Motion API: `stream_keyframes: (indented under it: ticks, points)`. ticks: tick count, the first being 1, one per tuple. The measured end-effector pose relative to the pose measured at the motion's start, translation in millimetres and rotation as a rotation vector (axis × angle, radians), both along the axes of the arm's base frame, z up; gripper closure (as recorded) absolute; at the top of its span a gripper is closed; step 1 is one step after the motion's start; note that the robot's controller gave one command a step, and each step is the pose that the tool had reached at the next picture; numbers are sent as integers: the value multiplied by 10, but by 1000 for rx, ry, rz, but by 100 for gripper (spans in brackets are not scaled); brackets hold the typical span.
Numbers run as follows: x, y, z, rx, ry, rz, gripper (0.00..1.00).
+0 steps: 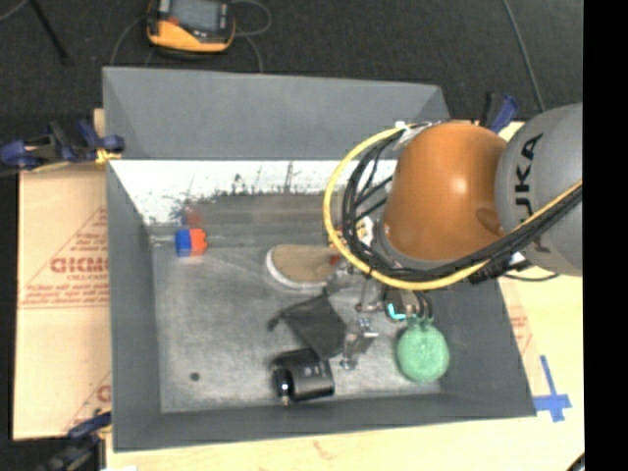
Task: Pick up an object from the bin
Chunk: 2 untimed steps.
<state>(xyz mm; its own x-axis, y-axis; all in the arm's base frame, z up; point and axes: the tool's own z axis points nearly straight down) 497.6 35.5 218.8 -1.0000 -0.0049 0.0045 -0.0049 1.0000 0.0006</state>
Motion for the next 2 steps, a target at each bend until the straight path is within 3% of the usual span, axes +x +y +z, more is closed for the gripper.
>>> stream_keyframes:
  ticks: [1, 2]
  points:
    - [16, -2, 34, 0, -7, -2, 0]
    - [158, -47, -533, -1, -12, 85, 0]
